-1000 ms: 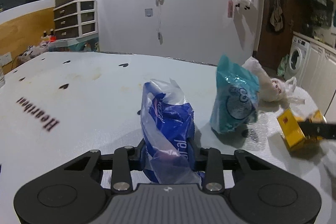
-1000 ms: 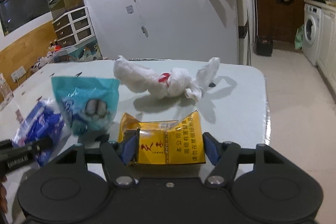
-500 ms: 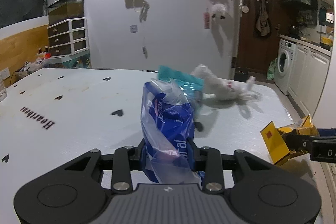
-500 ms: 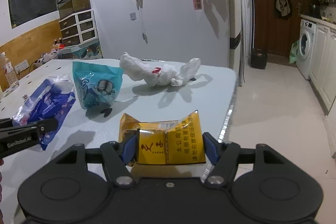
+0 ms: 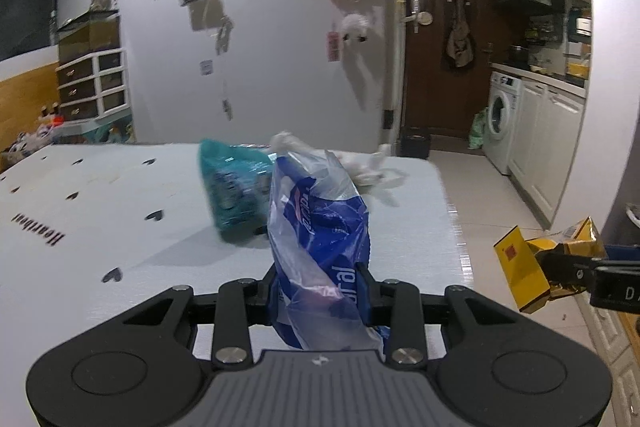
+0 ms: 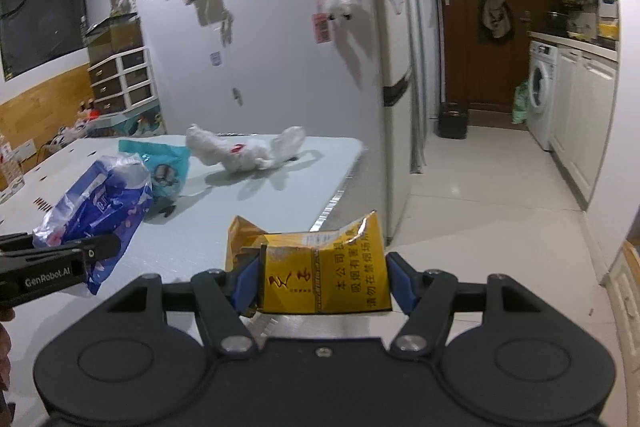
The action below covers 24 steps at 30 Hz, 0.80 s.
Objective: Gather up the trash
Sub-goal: 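Carry the plastic bag and yellow box with both tools over the trash bin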
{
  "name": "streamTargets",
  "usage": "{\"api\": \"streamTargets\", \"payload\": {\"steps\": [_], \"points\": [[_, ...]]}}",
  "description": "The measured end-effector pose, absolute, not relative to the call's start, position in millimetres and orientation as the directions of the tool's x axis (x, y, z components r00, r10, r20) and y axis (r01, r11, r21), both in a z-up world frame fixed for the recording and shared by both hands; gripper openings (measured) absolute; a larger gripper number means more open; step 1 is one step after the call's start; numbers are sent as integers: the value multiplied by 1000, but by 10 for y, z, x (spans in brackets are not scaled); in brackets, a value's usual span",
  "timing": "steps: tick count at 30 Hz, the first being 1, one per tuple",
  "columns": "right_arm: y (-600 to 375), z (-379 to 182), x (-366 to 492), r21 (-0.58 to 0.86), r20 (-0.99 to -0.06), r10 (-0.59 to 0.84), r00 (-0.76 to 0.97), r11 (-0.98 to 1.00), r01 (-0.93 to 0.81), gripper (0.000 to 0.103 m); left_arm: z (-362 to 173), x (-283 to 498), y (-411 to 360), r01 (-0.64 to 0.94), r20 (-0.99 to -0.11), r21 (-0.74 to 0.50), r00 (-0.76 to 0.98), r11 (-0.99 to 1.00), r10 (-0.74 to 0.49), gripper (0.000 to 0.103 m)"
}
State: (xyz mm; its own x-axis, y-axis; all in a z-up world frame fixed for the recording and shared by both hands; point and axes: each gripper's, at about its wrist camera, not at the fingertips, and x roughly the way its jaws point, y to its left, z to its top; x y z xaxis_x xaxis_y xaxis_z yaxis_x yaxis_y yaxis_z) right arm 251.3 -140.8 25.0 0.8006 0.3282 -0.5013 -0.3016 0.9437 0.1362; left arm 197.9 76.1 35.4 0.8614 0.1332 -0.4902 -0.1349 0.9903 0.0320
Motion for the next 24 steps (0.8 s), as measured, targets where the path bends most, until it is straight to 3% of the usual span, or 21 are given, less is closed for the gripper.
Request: {"api": "streamTargets", "payload": {"steps": [13, 24], "points": [[-2395, 296, 2081, 131, -479, 224, 849, 974, -183, 67, 455, 1825, -310, 7, -480, 42, 877, 999, 14, 37], [-3096, 87, 1889, 127, -506, 132, 852, 989, -78, 67, 157, 1943, -1080, 133, -546, 19, 831, 991, -101, 36]]}}
